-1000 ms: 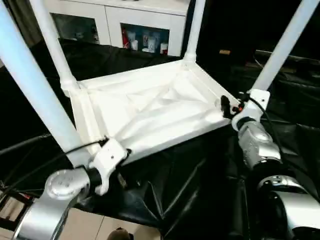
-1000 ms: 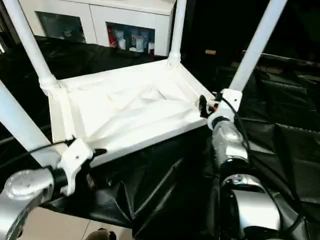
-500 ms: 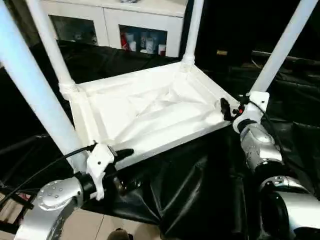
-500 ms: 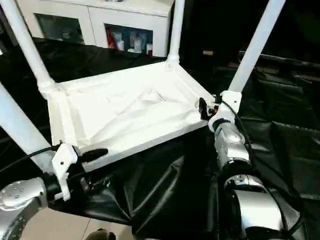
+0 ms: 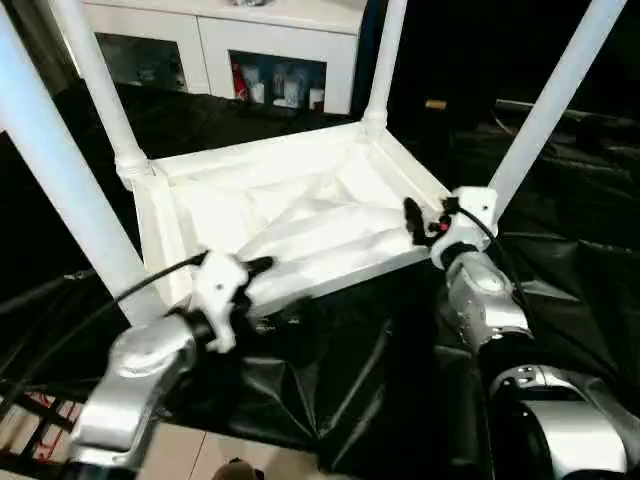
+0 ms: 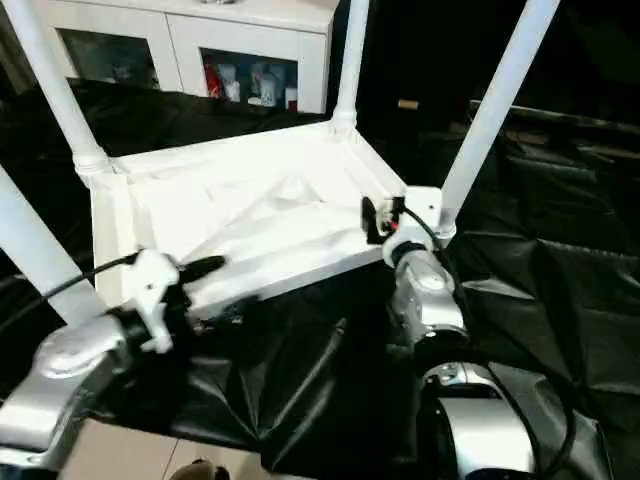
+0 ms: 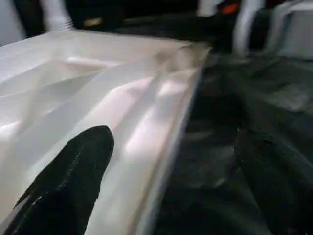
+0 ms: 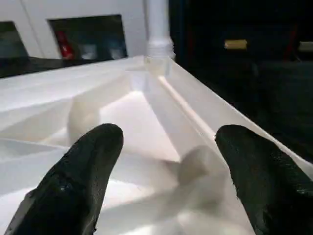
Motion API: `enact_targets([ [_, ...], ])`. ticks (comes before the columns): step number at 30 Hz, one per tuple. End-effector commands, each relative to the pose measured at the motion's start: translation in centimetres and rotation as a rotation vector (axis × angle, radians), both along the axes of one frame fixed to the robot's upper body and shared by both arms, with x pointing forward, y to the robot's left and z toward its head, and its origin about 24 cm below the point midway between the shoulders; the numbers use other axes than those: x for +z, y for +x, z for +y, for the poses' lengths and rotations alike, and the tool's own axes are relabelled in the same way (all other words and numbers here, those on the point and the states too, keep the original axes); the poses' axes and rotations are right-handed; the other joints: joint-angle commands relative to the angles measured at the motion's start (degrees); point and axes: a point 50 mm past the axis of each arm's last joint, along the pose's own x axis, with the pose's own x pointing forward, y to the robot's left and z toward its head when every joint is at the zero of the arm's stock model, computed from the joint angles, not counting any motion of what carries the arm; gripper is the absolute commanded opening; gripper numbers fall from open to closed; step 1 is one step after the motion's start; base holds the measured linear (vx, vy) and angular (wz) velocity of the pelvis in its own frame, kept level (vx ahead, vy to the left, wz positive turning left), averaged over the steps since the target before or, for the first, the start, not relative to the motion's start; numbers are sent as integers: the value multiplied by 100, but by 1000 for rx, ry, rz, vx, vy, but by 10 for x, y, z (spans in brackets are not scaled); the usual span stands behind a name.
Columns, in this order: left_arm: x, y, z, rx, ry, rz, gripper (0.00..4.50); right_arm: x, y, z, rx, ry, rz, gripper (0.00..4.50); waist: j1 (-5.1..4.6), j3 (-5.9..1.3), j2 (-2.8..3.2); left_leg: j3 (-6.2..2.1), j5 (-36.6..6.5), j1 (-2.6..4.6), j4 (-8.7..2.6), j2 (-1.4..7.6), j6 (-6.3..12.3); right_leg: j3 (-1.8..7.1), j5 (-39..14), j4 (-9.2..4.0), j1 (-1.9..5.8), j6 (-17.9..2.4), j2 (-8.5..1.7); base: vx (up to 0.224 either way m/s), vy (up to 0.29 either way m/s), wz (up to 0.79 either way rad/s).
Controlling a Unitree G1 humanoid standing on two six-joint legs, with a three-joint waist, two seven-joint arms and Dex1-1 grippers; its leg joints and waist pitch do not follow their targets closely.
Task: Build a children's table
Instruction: Rotate table base
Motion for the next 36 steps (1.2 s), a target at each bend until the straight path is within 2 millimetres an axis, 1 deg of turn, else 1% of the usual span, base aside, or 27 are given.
enact_targets([
  [1,0,-13,-13,-142,-41,77,446,2,-1,3,21,-24,-15,371,-7,-378,10,13,-1372,48,-413,99,66,291,-1058,-361,265,-1027,-259,0,0,0],
  [3,-1,-17,-14,-164,-48,97,446,3,-1,3,27,-27,-19,371,-39,-368,-4,20,-1353,37,-411,97,94,290,-1057,-353,268,-1067,-253,0,0,0],
  [5,-6,-34,-7,-235,-12,201,446,5,-1,1,32,-40,-27,371,-47,-355,-1,14,-1368,31,-416,104,97,291,-1123,-351,269,-1045,-255,0,0,0],
  [6,-7,-37,-5,-239,-1,215,446,6,-1,0,32,-40,-27,371,-68,-331,-20,12,-1486,33,-429,102,97,287,-1307,-361,257,-987,-241,0,0,0],
  [8,-9,-41,1,-247,33,244,446,6,-1,-3,28,-43,-26,371,-91,-300,-8,19,-1673,61,-438,90,71,291,-1651,-416,221,-877,-223,0,0,0],
  [9,-9,-42,4,-232,51,244,446,6,0,-4,28,-45,-26,371,-94,-276,-18,14,-1786,61,-449,92,27,295,-1854,-441,212,-806,-226,0,0,0],
  [10,-9,-42,6,-226,55,246,446,6,-1,-4,28,-46,-25,371,-94,-279,-8,9,-1837,67,-452,95,-3,297,-1911,-441,206,-785,-223,0,0,0],
  [11,-7,-46,21,-172,93,267,446,6,-1,-6,31,-54,-25,371,-97,-273,4,5,-1952,87,-459,99,-48,298,-1973,-451,185,-769,-219,0,0,0],
  [12,-7,-47,24,-165,97,272,446,6,-2,-6,31,-54,-25,371,-99,-270,21,-2,-2019,90,-462,106,-77,300,-1974,-447,182,-779,-224,0,0,0],
  [13,-4,-54,40,-133,119,316,446,5,-3,-8,31,-59,-22,371,-110,-252,13,-11,-2111,71,-472,100,-106,296,-2016,-446,191,-760,-220,0,0,0],
  [15,-3,-64,49,-141,129,364,446,3,-5,-10,28,-66,-17,371,-122,-253,-3,-2,-2096,80,-467,84,-87,301,-2024,-453,181,-732,-201,0,0,0],
  [17,0,-77,62,-158,126,412,446,1,-6,-11,23,-67,-12,371,-128,-249,17,-7,-2036,72,-478,87,-65,305,-1935,-442,177,-765,-196,0,0,0],
  [18,0,-79,64,-158,127,418,446,1,-7,-12,22,-67,-11,371,-127,-260,21,-13,-1998,69,-477,91,-70,307,-1852,-427,182,-798,-203,0,0,0],
  [19,4,-86,74,-162,129,445,446,-1,-8,-12,20,-67,-8,371,-150,-235,11,0,-2031,68,-483,90,-40,316,-1805,-437,161,-824,-187,0,0,0],
  [20,5,-88,77,-162,131,454,446,-1,-8,-13,19,-66,-7,371,-153,-229,18,-1,-2068,66,-490,86,-38,313,-1857,-440,164,-820,-182,0,0,0],
  [21,5,-88,77,-162,131,454,446,-1,-8,-13,19,-66,-7,371,-156,-224,29,4,-2162,95,-490,91,-54,320,-1937,-460,141,-810,-180,0,0,0],
  [23,16,-93,91,-147,108,477,446,-3,-10,-13,20,-65,-4,371,-142,-207,43,-3,-2291,101,-501,88,-106,333,-2096,-467,136,-783,-190,0,0,0],
  [24,19,-94,94,-145,103,481,446,-3,-10,-14,20,-65,-4,371,-142,-207,43,-3,-2291,101,-501,88,-106,333,-2096,-467,136,-783,-190,0,0,0],
  [25,26,-98,103,-137,111,498,446,-4,-11,-14,20,-66,-1,371,-151,-193,33,-9,-2351,91,-508,85,-135,344,-2158,-470,132,-766,-183,0,0,0],
  [26,33,-101,114,-120,148,519,446,-6,-13,-15,20,-68,1,371,-154,-196,53,-19,-2413,105,-512,85,-159,373,-2199,-477,113,-725,-166,0,0,0],
  [27,37,-103,120,-106,171,529,446,-6,-14,-16,19,-69,2,371,-172,-187,36,-18,-2445,106,-516,81,-163,377,-2213,-481,108,-706,-139,0,0,0],
  [28,41,-104,125,-87,187,535,446,-7,-15,-16,19,-69,3,371,-168,-181,46,-22,-2503,118,-516,80,-168,379,-2260,-490,99,-696,-137,0,0,0],
  [29,43,-104,130,-71,197,539,446,-7,-16,-17,19,-69,3,371,-177,-173,30,-23,-2545,119,-520,77,-173,394,-2310,-498,99,-681,-138,0,0,0],
  [31,51,-106,142,-29,233,547,446,-9,-19,-19,20,-72,6,371,-175,-181,21,-23,-2508,123,-520,79,-155,403,-2281,-499,99,-691,-144,0,0,0],
  [32,59,-107,154,7,262,560,446,-12,-22,-23,23,-79,14,371,-186,-178,37,-22,-2472,113,-523,78,-150,409,-2235,-493,102,-698,-143,0,0,0],
  [35,78,-105,168,70,260,489,446,-18,-30,-33,13,-87,32,371,-186,-177,6,-17,-2416,133,-527,83,-130,411,-2132,-503,108,-724,-136,0,0,0],
  [36,78,-105,168,70,260,489,446,-18,-30,-33,13,-87,32,371,-182,-173,17,-17,-2443,139,-527,81,-136,413,-2122,-502,103,-749,-139,0,0,0],
])
